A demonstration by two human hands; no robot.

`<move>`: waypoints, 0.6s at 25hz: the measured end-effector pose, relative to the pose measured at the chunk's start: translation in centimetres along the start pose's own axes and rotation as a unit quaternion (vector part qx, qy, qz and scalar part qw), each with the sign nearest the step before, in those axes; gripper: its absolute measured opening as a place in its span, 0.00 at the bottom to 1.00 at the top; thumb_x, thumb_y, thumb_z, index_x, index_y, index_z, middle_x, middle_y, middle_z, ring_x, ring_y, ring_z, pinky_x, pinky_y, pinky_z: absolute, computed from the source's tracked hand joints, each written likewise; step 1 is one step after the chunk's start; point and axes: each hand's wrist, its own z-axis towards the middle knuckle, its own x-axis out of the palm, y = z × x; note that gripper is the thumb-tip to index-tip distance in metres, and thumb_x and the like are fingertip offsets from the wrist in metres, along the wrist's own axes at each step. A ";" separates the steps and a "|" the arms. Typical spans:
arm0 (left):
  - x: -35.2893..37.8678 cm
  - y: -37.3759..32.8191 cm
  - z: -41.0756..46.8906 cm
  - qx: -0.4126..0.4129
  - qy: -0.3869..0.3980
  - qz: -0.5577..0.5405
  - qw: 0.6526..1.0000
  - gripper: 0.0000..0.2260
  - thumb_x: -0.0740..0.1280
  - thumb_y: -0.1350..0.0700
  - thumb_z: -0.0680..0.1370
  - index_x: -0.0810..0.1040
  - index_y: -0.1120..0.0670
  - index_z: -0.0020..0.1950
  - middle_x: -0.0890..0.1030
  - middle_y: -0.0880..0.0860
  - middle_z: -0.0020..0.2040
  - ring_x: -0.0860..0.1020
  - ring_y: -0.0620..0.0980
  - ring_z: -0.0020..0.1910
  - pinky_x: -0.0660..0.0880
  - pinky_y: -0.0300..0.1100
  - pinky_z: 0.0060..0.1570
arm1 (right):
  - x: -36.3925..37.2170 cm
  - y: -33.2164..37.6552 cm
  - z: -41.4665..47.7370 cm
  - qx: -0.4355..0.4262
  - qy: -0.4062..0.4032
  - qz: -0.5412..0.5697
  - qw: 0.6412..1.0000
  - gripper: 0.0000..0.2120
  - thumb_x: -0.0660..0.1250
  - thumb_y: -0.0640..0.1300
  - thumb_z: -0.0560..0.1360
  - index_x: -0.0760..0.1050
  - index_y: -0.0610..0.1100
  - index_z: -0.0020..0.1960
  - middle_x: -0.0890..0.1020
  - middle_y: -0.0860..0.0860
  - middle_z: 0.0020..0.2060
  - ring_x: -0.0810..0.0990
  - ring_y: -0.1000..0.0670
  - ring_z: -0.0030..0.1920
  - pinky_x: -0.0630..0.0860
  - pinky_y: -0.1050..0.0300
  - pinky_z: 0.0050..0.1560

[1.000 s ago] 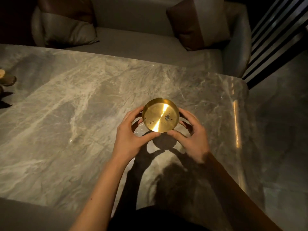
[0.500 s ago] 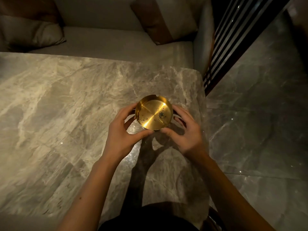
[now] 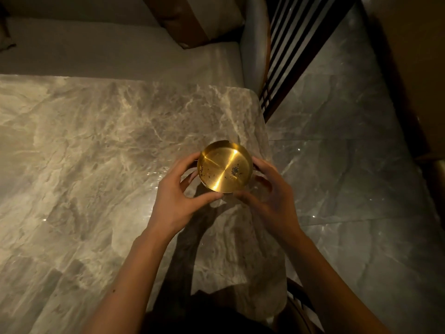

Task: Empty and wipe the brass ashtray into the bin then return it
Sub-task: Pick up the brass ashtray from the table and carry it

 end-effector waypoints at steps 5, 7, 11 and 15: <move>1.4 2.4 2.6 -0.037 0.047 -0.019 0.998 0.36 0.80 0.57 0.63 0.73 0.53 0.70 0.78 0.46 0.64 0.75 0.38 0.65 0.71 0.33 0.65 | 0.0 -2.2 0.5 0.039 -0.021 -0.017 0.999 0.33 0.77 0.50 0.67 0.71 0.44 0.68 0.77 0.50 0.62 0.76 0.53 0.63 0.78 0.51 0.61; 2.7 2.6 3.3 -0.061 0.065 -0.029 0.996 0.35 0.80 0.62 0.64 0.73 0.53 0.69 0.78 0.44 0.63 0.75 0.35 0.63 0.71 0.27 0.61 | -1.0 -3.2 0.4 0.057 -0.027 -0.002 0.998 0.33 0.77 0.51 0.66 0.71 0.48 0.68 0.77 0.51 0.62 0.76 0.55 0.62 0.78 0.55 0.61; 7.4 2.5 4.3 -0.088 0.079 -0.009 0.993 0.36 0.80 0.59 0.62 0.72 0.51 0.69 0.77 0.42 0.62 0.75 0.34 0.63 0.70 0.27 0.62 | -4.7 -6.1 0.8 0.079 -0.018 0.012 0.997 0.33 0.76 0.53 0.67 0.71 0.46 0.68 0.76 0.53 0.63 0.75 0.57 0.64 0.77 0.58 0.61; 15.1 2.1 5.3 -0.110 0.063 0.018 0.992 0.35 0.80 0.60 0.64 0.71 0.49 0.69 0.76 0.39 0.62 0.73 0.29 0.62 0.69 0.23 0.59 | -10.6 -11.3 1.3 0.112 -0.002 0.059 0.992 0.32 0.77 0.52 0.66 0.71 0.50 0.67 0.76 0.59 0.61 0.75 0.58 0.64 0.76 0.56 0.62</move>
